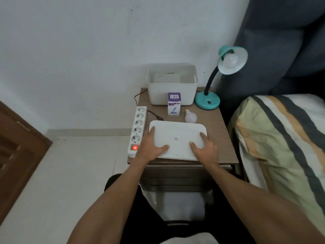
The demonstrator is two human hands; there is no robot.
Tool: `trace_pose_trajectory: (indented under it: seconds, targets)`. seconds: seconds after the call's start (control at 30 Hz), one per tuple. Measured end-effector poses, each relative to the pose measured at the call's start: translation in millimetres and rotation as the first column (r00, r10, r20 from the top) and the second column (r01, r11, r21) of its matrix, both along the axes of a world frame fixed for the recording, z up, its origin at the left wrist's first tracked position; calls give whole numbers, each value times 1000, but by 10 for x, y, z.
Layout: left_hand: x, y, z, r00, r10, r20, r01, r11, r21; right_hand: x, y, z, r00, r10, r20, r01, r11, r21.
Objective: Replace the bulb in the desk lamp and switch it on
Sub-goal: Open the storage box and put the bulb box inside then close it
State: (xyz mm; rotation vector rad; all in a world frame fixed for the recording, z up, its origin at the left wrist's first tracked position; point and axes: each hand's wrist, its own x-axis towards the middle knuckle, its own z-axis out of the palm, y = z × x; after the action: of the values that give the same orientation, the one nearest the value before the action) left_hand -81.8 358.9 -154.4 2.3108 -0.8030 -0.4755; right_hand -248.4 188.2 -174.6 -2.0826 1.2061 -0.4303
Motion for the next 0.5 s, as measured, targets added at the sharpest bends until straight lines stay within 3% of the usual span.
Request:
trace_pose_trajectory:
  seconds: [0.5]
  targets:
    - [-81, -83, -304, 994, -71, 87, 54, 981, 185, 44, -87, -272, 991, 56, -125, -76, 984, -161]
